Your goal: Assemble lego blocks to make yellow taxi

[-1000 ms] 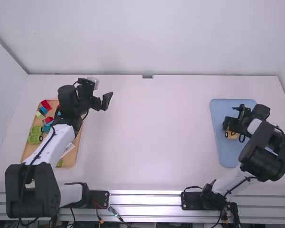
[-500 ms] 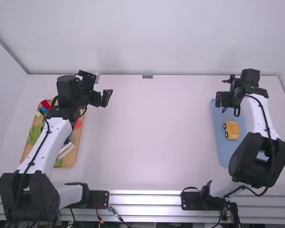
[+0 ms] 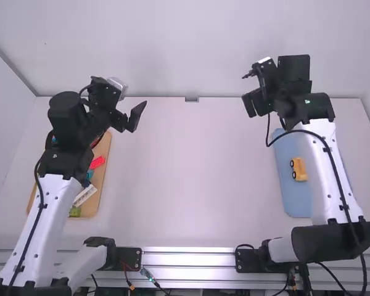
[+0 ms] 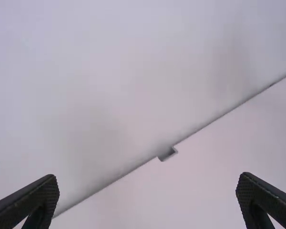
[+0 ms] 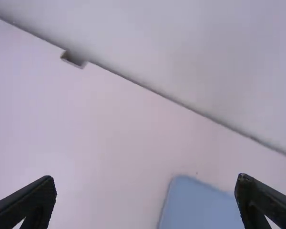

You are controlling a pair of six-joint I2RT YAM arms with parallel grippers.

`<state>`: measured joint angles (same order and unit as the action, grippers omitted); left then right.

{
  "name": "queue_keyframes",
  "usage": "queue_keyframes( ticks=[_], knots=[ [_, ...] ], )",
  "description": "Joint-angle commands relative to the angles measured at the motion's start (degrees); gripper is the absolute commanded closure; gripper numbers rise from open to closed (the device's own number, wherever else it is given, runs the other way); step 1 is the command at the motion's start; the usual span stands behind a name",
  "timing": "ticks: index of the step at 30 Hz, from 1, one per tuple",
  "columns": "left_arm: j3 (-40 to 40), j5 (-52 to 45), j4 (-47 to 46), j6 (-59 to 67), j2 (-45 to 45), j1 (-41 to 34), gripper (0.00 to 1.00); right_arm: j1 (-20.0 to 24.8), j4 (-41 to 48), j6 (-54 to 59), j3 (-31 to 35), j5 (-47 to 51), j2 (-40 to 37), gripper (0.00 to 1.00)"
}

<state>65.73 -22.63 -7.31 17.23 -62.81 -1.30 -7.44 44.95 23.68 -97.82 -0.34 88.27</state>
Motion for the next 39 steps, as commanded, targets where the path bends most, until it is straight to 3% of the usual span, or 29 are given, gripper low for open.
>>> queue_keyframes(
  ticks=[1,11,24,31,39],
  knots=[
    [-0.1,0.7,0.9,-0.4,1.6,1.2,0.03,0.5,-0.5,4.2,-0.5,0.3,-1.8,0.03],
    [-7.7,8.3,7.3,-8.0,9.2,1.3,0.16,7.4,-7.5,-2.8,6.5,0.3,-8.7,0.15],
    [-22.2,22.6,7.3,-17.2,23.7,1.3,0.41,7.4,-19.8,-15.1,18.8,0.3,-21.1,0.36],
    [-31.6,22.6,7.3,-17.2,33.2,1.3,0.58,7.4,-28.4,-23.7,27.4,0.3,-29.7,0.51],
    [-42.5,22.6,7.3,-17.2,44.0,1.3,0.77,7.4,-39.6,-23.7,38.6,0.3,-40.9,0.71]
  ],
)
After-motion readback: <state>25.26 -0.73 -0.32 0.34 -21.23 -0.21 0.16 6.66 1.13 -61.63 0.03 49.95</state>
